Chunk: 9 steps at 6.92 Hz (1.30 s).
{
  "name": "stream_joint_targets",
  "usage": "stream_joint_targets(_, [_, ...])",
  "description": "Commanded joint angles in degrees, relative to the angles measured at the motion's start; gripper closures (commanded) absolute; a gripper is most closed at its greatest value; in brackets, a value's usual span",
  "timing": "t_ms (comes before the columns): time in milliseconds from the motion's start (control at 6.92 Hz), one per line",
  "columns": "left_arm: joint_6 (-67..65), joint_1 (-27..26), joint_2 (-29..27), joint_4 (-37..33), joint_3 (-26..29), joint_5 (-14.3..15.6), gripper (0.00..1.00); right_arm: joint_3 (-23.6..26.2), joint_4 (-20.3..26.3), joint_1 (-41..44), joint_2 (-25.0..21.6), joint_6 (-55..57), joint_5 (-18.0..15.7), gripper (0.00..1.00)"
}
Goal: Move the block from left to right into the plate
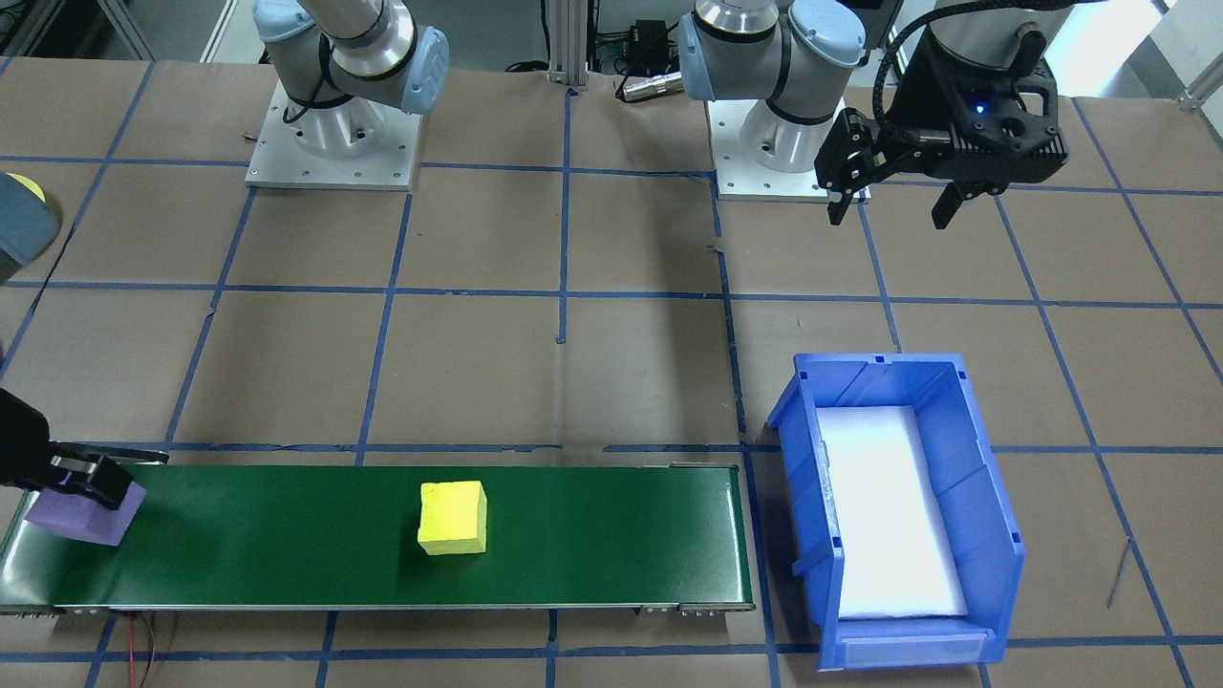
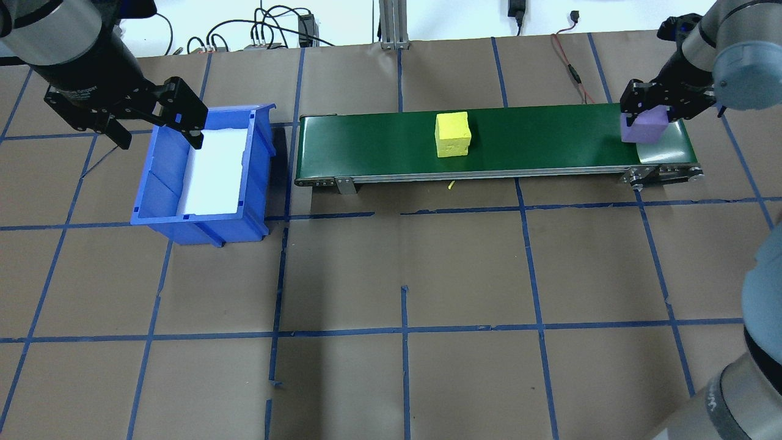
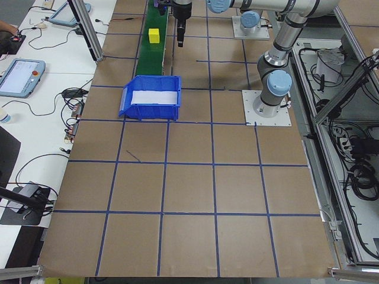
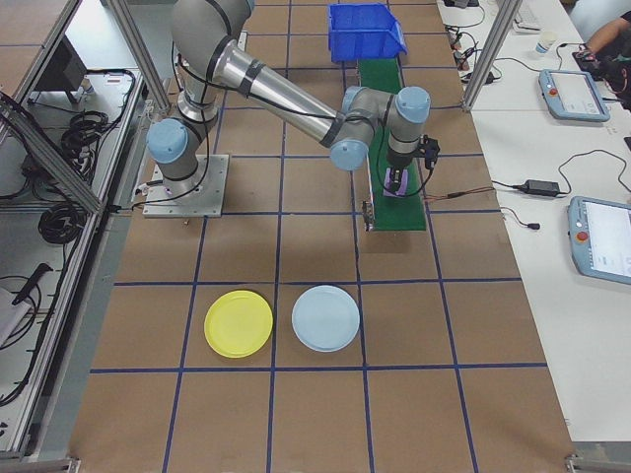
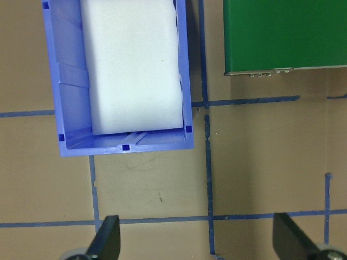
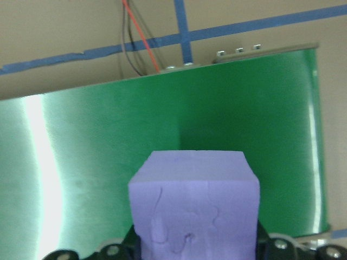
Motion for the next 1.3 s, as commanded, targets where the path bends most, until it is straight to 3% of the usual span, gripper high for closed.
stream_joint_targets(0, [-0.08,0.0,-0.03,0.0,0.09,0.0,0.0,1.15,0.2,-10.66,-1.36,-17.09,-4.4,0.63])
stream_joint_targets(289, [-0.43,-0.18,-0.03,-0.09,0.01,-1.13,0.0,3.52,0.11,-24.28,-0.66,-33.97,-3.0,0.64])
stream_joint_targets(433, [-0.7,-0.18,-0.03,-0.18,-0.17,-2.01,0.0,4.06,-0.06,-30.18,-0.13,-41.54,-0.03,0.63])
stream_joint_targets(722, [-0.61,0.0,0.06,-0.35,-0.17,-2.11,0.0,3.19,-0.85,-37.15,4.5,-47.83,2.09,0.63])
stream_joint_targets(867, [-0.61,0.0,0.06,-0.26,-0.08,-2.11,0.0,3.27,-2.16,-37.88,5.83,-49.68,2.46,0.56])
stream_joint_targets(1156, [-0.61,0.0,0.06,-0.26,-0.17,-2.11,0.0,3.36,-2.17,-38.94,5.94,-52.24,2.46,0.11])
